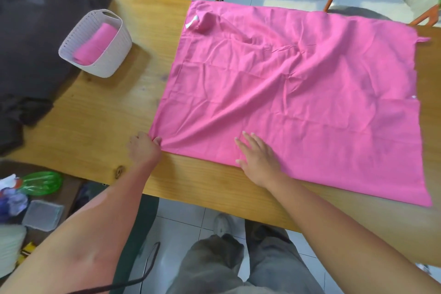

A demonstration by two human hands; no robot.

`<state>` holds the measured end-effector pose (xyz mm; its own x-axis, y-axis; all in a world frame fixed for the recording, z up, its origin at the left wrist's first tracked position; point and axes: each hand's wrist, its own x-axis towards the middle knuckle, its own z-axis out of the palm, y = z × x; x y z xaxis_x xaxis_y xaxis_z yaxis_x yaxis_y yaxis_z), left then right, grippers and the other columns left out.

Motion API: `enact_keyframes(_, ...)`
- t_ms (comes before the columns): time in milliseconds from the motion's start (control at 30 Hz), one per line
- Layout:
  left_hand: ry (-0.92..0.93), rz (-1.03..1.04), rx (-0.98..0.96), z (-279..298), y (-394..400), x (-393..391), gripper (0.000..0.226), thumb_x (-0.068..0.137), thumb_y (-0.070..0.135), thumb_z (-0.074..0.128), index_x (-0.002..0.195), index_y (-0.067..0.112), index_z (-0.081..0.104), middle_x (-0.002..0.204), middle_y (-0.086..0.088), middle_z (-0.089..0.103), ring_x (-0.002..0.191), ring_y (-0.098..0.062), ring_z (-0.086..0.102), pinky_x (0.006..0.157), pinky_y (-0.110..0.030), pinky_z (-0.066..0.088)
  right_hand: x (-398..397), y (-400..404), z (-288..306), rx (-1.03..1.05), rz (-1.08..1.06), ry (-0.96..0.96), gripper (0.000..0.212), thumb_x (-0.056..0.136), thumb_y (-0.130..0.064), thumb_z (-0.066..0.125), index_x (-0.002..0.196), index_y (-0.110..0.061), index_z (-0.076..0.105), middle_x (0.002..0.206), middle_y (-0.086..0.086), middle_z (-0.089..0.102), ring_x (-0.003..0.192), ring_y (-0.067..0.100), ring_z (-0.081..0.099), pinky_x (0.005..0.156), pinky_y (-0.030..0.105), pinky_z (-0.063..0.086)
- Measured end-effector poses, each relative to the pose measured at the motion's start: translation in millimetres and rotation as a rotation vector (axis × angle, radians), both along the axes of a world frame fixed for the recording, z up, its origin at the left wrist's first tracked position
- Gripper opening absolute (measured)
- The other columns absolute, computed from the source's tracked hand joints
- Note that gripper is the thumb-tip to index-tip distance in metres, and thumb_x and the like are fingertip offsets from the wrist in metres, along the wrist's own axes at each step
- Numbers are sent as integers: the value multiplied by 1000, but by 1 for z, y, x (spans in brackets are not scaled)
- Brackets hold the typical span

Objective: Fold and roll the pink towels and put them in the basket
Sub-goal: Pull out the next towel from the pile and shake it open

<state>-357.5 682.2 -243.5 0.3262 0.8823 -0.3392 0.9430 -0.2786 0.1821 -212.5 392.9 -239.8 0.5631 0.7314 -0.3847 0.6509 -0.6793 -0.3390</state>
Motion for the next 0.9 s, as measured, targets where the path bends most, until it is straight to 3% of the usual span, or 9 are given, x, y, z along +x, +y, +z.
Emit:
enact_keyframes(133,-99,0,-8,-7,11,-5,28,101,28,58,112,2,57,126,-25,49,116,-41,48,98,-47,40,-14,15,-3,-106,38,-25,71,101,-50,45,159,-34,9,168,-1,-6,154,29,-8,125,50,2)
enact_keyframes(233,-244,6,-4,-8,19,-11,14,101,19,58,98,5,55,118,-23,50,98,-30,47,87,-35,35,-14,12,-5,-151,90,-62,74,101,-53,43,159,-35,0,167,1,-13,153,31,-12,123,51,-1)
enact_keyframes(367,-318,75,-32,-9,25,-11,15,99,13,61,90,2,55,104,-22,59,83,-34,57,69,-35,39,-12,13,-8,-203,143,-77,80,100,-60,38,157,-36,-11,165,3,-21,151,32,-19,123,55,-3)
enact_keyframes(467,-300,93,-24,-13,23,-11,15,98,12,62,88,3,54,99,-21,60,79,-33,56,64,-36,36,-14,9,-12,-254,179,-71,83,98,-67,29,153,-35,-24,159,4,-35,147,33,-30,122,58,-5)
enact_keyframes(633,-242,110,-19,-12,18,-13,18,100,17,60,96,0,56,109,-24,60,84,-33,55,69,-39,39,-14,-5,-16,-270,159,-54,81,97,-70,20,149,-36,-32,155,2,-42,143,32,-37,121,57,-9)
enact_keyframes(733,-129,80,46,-2,11,-11,25,99,17,59,112,-3,52,123,-27,53,110,-42,53,89,-48,42,-15,-25,-16,-278,108,-66,81,97,-70,20,150,-35,-31,156,3,-41,145,30,-35,122,55,-7)
enact_keyframes(800,-2,-41,170,6,1,-6,31,95,14,60,119,-2,48,127,-27,50,116,-43,48,97,-49,37,-14,-43,-15,-292,61,-66,82,97,-70,21,150,-35,-31,156,3,-42,145,29,-34,122,54,-8)
enact_keyframes(900,-107,-299,213,11,-33,14,29,87,5,59,115,3,51,118,-21,52,109,-37,49,95,-48,37,-12,-74,-11,-302,-25,-56,80,97,-70,20,150,-37,-30,156,3,-41,146,29,-32,121,53,-11)
